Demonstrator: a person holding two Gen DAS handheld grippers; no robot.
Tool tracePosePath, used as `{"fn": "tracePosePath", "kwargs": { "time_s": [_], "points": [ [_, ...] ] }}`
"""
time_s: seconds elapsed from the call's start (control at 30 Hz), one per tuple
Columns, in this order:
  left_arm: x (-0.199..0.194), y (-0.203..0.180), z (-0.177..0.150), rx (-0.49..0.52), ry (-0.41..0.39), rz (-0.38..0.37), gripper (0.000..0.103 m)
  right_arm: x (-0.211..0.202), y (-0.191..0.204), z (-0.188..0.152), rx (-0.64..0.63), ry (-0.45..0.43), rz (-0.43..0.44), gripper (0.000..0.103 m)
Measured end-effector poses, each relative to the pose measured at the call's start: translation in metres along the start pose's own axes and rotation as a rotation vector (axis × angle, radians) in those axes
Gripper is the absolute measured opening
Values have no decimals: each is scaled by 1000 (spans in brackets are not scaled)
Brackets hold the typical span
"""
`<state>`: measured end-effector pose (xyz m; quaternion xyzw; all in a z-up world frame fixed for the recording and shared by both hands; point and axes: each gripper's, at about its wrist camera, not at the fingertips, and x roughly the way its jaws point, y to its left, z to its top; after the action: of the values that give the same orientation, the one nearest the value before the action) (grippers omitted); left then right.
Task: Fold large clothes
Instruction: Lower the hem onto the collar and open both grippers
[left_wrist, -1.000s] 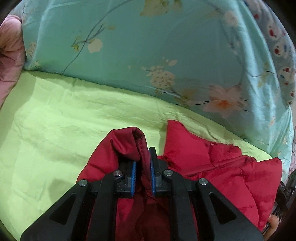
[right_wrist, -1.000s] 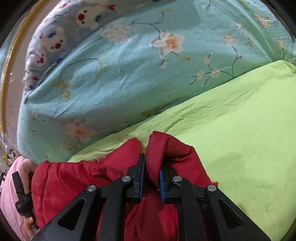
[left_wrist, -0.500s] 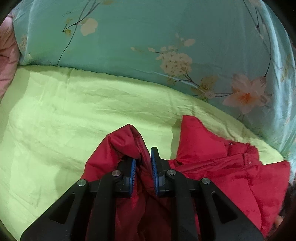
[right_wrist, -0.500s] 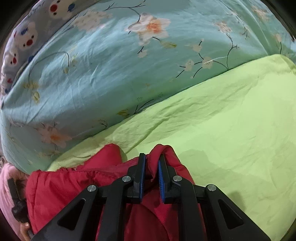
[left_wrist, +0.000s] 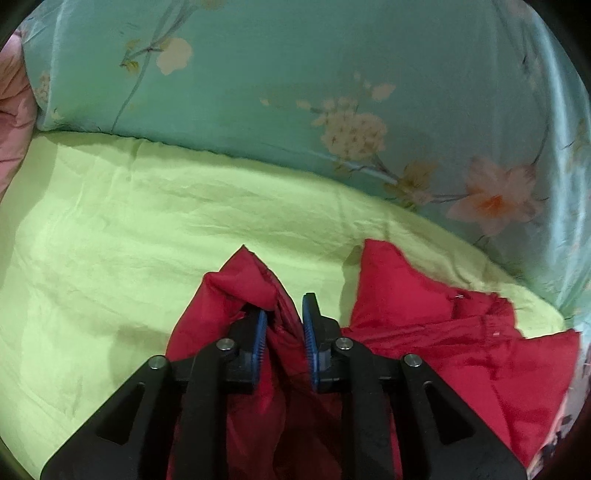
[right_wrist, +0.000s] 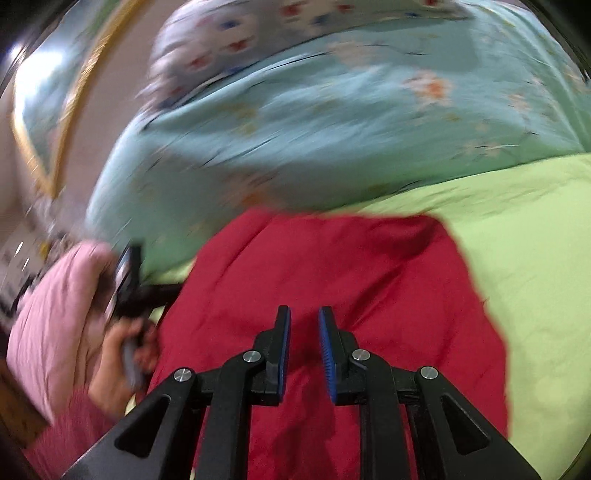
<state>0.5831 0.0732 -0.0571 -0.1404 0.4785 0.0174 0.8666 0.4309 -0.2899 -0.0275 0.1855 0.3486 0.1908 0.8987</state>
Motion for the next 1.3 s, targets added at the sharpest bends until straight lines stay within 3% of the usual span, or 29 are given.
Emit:
{"fn": "tracePosePath", "kwargs": {
  "time_s": [0.07, 0.2, 0.3, 0.47, 0.63, 0.77, 0.93, 1.03, 1.3],
  "points": [
    [-12, 5, 1, -8, -9, -21, 30, 6, 14, -11, -23, 35, 42, 18],
    [-42, 14, 1, -2, -50, -41, 44, 27, 30, -18, -76, 79, 18, 19],
    [-78, 19, -5, 32, -117, -45, 65, 41, 25, -16, -45, 98, 1, 19],
    [-128, 16, -41, 137, -145, -119, 68, 55, 12, -12, 21, 95, -11, 19],
    [-156, 1, -113, 222, -148, -224, 76, 36, 13, -17, 45, 66, 14, 19],
    [-151, -11, -163, 243, -115, -269, 76, 18, 26, -25, -5, 52, 26, 19],
    [-136, -29, -183, 264, -80, -305, 76, 12, 45, -39, -121, 67, 64, 24],
    [-126, -40, -180, 307, -98, -262, 76, 19, 48, -46, -164, 81, 52, 36],
    [-67, -58, -157, 348, -69, -120, 82, 74, 31, -47, -203, 154, -70, 31]
  ]
}}
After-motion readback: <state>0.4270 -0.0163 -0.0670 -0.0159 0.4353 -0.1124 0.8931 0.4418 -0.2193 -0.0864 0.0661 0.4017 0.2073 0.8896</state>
